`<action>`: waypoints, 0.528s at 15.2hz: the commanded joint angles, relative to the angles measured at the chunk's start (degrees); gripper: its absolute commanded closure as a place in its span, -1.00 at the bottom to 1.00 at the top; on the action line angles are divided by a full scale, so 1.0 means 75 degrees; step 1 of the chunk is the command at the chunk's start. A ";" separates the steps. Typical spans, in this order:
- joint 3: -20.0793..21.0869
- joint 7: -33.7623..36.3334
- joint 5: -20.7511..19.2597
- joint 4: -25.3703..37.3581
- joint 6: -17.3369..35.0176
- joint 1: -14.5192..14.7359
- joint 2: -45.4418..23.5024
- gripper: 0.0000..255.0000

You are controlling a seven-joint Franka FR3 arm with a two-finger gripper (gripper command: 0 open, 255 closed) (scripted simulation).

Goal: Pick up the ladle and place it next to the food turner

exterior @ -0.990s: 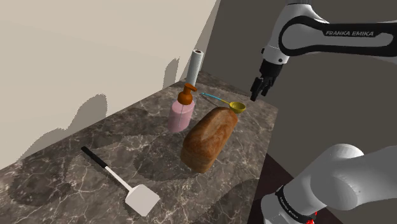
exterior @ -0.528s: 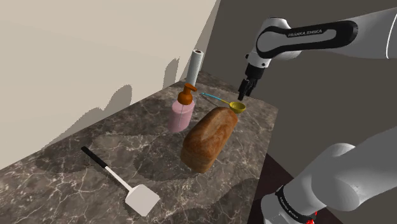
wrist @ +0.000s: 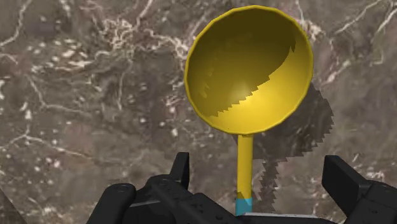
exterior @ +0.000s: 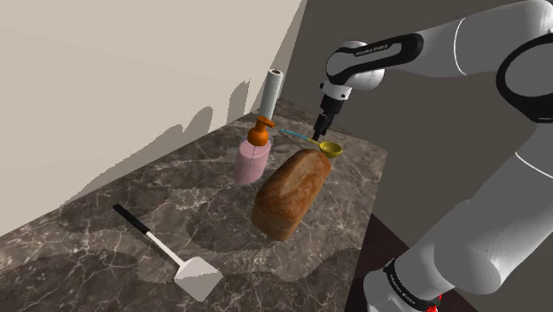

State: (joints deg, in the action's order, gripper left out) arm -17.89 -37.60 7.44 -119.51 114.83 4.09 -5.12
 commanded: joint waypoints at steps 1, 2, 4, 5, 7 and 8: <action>0.0010 -0.0174 0.0126 0.0012 0.0160 -0.0020 -0.0206 -1.00; 0.0017 -0.0187 0.0145 -0.0057 0.0259 -0.0018 -0.0238 -1.00; 0.0031 -0.0214 0.0187 -0.0189 0.0456 -0.0012 -0.0308 -1.00; 0.0038 -0.0229 0.0209 -0.0253 0.0555 -0.0009 -0.0346 -1.00; 0.0050 -0.0253 0.0246 -0.0350 0.0709 -0.0005 -0.0408 -1.00; 0.0050 -0.0253 0.0246 -0.0350 0.0710 -0.0005 -0.0408 -1.00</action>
State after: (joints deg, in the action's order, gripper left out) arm -17.53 -39.42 9.20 -122.00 119.86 4.06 -8.04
